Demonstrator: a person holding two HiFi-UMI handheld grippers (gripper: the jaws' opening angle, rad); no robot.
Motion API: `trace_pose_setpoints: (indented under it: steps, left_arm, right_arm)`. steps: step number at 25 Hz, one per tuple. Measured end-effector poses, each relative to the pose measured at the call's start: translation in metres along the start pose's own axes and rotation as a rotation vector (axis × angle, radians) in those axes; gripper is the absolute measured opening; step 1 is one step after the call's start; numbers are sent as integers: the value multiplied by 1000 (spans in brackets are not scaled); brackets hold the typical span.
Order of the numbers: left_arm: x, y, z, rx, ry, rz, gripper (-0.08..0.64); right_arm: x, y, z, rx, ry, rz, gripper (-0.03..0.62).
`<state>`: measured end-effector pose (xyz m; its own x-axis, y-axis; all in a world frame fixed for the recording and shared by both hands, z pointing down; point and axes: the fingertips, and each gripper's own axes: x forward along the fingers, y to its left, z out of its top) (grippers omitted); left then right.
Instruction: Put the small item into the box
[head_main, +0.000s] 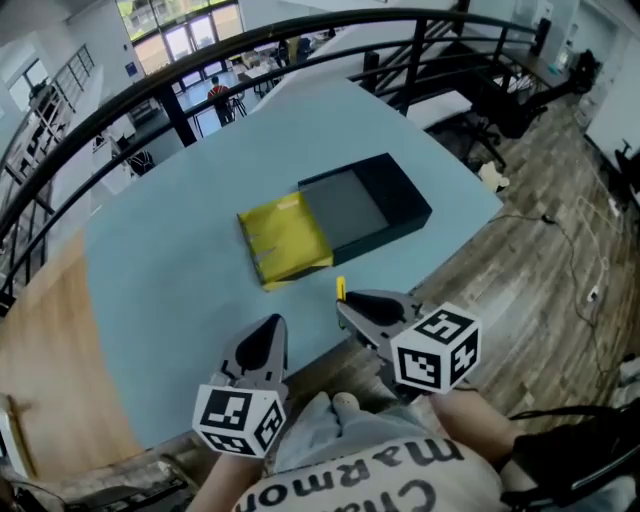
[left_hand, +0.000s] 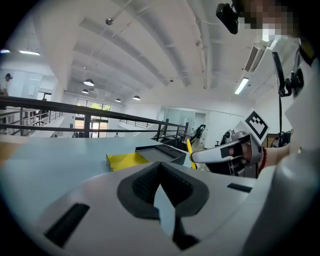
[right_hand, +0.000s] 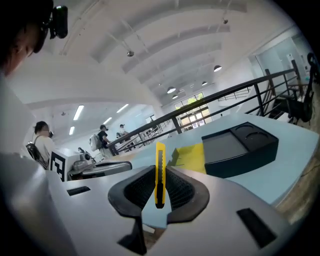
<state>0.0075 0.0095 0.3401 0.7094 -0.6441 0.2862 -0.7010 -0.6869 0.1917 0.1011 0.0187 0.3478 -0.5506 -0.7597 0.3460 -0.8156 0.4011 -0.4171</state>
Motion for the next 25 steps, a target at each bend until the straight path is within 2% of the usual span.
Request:
trace_pose_setpoints:
  steps: [3,7,11,18,25]
  left_arm:
    - [2,-2,-2,-10,-2,2,-1]
    - [4,-8,-17,18,55,7,-2]
    - [8,-8,-28,-14,85,8,0]
    - [15,-6,-37,-21,124,-9,0]
    - [28,14,-34,-36,137,-27,-1]
  right_arm:
    - [10,4,-2,44,0,65,77]
    - [20,7,-18,63,40,91,78]
    - [25,13,-33,82,79,119,78]
    - [36,16,-48,126,120,128,78]
    - [56,6,-42,168,128,93,78]
